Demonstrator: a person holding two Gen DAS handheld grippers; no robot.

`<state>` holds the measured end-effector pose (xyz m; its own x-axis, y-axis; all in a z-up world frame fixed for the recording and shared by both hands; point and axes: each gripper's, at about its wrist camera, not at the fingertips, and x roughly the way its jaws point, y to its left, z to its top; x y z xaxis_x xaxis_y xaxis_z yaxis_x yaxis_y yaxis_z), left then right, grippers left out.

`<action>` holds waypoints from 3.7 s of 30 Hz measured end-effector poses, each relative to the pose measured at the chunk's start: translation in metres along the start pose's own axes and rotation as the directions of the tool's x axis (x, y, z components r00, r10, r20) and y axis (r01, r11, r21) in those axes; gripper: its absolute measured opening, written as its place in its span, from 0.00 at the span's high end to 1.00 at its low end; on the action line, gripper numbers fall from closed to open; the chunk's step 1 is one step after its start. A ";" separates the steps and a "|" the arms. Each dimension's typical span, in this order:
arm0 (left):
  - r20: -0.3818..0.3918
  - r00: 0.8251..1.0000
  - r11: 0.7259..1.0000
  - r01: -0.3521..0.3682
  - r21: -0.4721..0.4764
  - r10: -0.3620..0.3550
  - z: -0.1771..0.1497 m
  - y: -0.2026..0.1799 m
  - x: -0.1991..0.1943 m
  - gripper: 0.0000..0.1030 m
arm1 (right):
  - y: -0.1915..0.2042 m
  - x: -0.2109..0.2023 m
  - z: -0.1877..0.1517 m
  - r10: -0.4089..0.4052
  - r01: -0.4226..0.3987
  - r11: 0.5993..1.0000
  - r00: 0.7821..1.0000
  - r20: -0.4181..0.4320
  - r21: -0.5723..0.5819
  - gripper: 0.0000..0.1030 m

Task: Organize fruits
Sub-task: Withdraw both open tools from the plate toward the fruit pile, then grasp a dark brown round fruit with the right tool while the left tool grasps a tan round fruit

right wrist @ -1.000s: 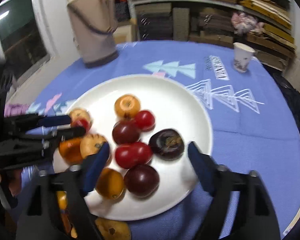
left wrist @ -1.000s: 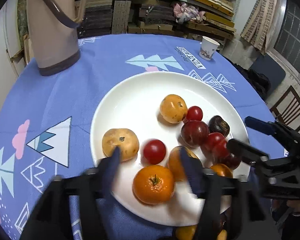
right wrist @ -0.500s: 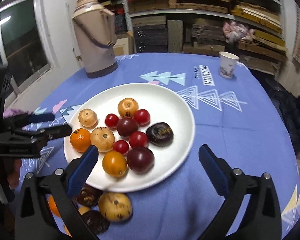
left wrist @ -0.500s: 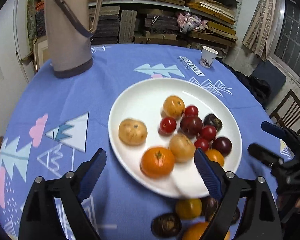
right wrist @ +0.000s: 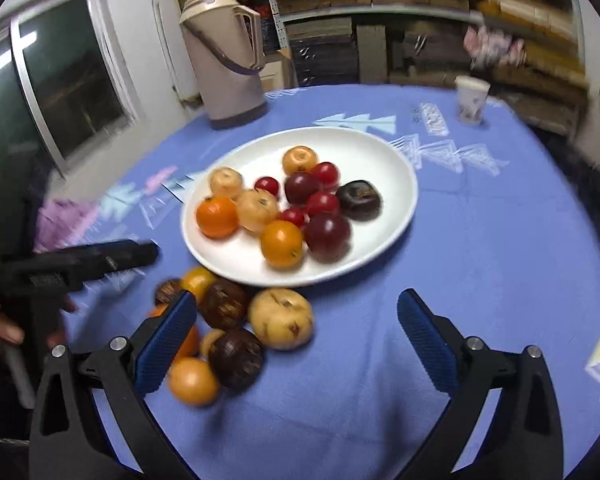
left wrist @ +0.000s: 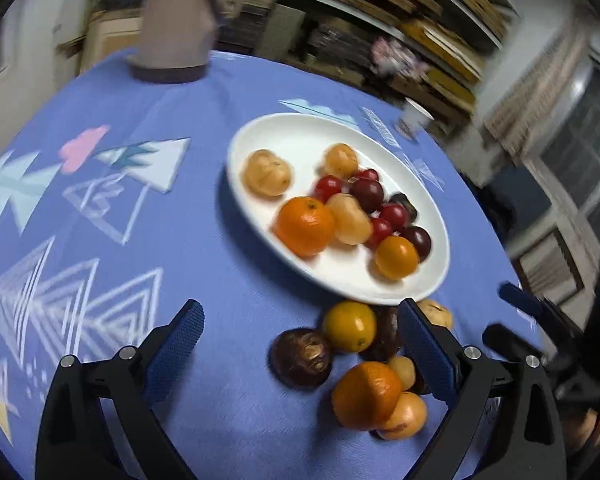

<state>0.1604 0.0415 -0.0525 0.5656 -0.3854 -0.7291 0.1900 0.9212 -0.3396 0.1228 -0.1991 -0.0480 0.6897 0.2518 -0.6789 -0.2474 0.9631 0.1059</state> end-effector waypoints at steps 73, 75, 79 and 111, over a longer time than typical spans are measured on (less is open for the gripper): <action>-0.063 0.994 0.922 -0.056 0.382 0.086 -0.068 -0.089 0.018 0.28 | -0.031 -0.009 -0.062 0.293 -0.280 0.944 0.955 -0.055 0.172 0.64; -0.059 0.994 0.924 -0.059 0.377 0.088 -0.070 -0.088 0.017 0.28 | -0.033 -0.009 -0.064 0.289 -0.276 0.946 0.956 -0.056 0.173 0.64; -0.080 0.993 0.936 -0.055 0.348 0.088 -0.073 -0.086 0.015 0.28 | -0.032 -0.012 -0.065 0.288 -0.276 0.946 0.956 -0.052 0.167 0.64; -0.071 0.996 0.947 0.072 0.313 -0.052 -0.060 -0.080 -0.020 0.62 | -0.017 -0.021 -0.047 0.277 -0.272 0.957 0.960 -0.040 0.102 0.64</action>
<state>0.0861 -0.0276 -0.0461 0.4966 -0.4359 -0.7506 0.4721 0.8613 -0.1879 0.0811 -0.2252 -0.0699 0.5661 0.5049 -0.6516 -0.3550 0.8628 0.3600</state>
